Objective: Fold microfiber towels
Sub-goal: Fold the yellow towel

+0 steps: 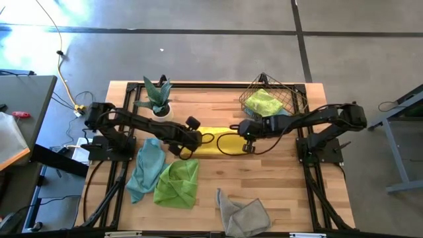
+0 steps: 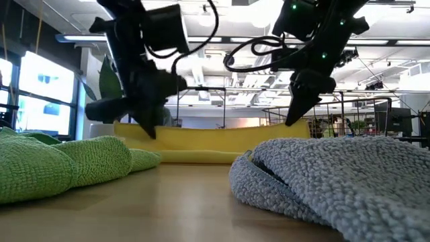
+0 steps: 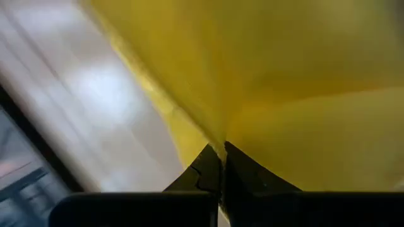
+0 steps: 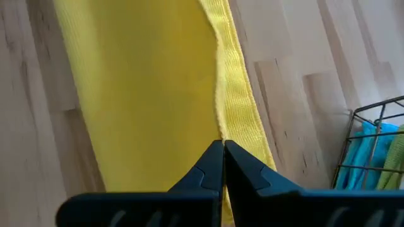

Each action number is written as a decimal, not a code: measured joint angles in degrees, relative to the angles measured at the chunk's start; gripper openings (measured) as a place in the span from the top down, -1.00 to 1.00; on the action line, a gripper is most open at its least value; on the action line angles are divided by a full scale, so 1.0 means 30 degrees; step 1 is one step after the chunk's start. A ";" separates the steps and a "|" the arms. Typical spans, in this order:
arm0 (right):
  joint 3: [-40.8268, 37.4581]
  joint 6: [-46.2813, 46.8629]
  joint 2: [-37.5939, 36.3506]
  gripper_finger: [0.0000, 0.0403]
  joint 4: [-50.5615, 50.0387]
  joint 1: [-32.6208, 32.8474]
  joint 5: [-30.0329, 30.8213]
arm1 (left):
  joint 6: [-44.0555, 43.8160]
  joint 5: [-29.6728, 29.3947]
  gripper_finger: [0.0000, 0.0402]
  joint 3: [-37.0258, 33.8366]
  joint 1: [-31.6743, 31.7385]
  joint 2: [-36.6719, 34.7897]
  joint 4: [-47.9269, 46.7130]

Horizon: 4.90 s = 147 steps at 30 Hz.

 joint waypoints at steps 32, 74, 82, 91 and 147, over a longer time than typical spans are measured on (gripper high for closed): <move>0.0528 0.0472 0.1511 0.23 0.2100 -0.1151 -0.0246 | -0.2708 -0.7313 0.49 0.0030 0.0408 0.0731 0.2191; -0.4476 0.2611 -0.0468 0.36 0.7129 -0.0470 -0.2616 | -0.7482 0.6073 0.48 0.0054 -0.1440 -0.1301 0.4893; -0.5042 0.4388 0.2054 0.36 0.9023 0.0171 -0.2462 | -0.5914 0.6215 0.48 0.0039 -0.0386 0.0734 0.8274; -0.5034 0.3910 0.2348 0.36 0.8861 0.0991 -0.2426 | -0.5652 0.6052 0.48 0.0024 0.1333 0.2763 0.8778; -0.5493 0.5687 0.2085 0.36 0.8702 0.4029 -0.0073 | -1.0097 0.8842 0.48 0.1564 0.0397 0.1802 0.6413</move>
